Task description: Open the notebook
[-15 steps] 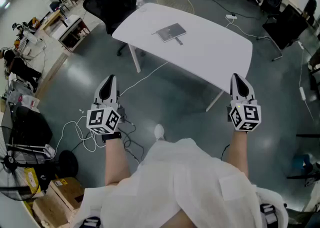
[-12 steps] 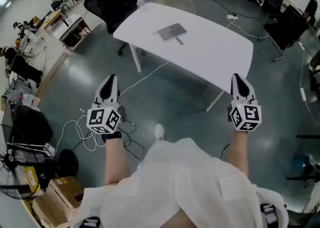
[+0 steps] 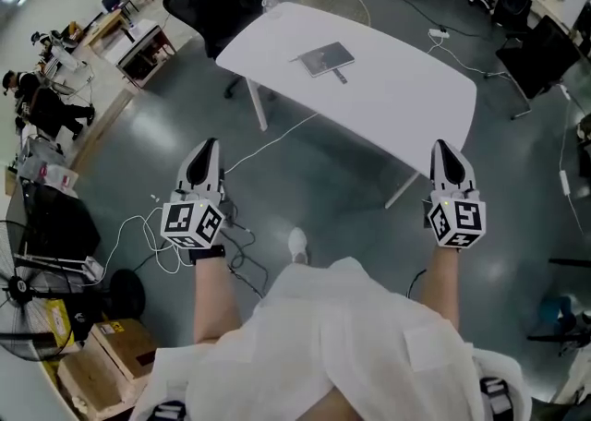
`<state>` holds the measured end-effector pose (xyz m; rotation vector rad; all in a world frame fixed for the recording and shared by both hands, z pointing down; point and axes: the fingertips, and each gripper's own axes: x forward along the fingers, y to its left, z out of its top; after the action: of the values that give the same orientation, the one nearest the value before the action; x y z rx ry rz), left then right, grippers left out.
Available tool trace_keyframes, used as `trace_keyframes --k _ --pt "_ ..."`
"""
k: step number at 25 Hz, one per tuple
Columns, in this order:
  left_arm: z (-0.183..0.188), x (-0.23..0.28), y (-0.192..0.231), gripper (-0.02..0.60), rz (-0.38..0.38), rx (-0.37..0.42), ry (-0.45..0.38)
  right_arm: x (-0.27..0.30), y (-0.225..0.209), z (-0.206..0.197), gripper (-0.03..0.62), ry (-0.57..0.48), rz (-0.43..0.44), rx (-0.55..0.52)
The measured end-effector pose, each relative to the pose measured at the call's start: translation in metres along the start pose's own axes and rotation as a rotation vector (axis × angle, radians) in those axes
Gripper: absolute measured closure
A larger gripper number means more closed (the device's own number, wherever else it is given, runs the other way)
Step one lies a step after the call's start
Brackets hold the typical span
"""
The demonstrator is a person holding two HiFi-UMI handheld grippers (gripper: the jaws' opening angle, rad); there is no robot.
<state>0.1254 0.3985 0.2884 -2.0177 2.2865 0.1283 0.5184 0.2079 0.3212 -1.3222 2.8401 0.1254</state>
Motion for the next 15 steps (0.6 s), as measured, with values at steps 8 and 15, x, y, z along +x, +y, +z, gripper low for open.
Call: trace_keyframes --k 8,15 --pt "-0.017 0.005 0.027 0.56 0.009 0.001 0.035 0.035 0.027 -0.015 0.591 0.037 0.062 -0.059" --pt "-0.023 0.016 0.081 0.56 0.057 -0.024 0.033 0.086 0.054 -0.015 0.591 0.054 0.104 -0.069"
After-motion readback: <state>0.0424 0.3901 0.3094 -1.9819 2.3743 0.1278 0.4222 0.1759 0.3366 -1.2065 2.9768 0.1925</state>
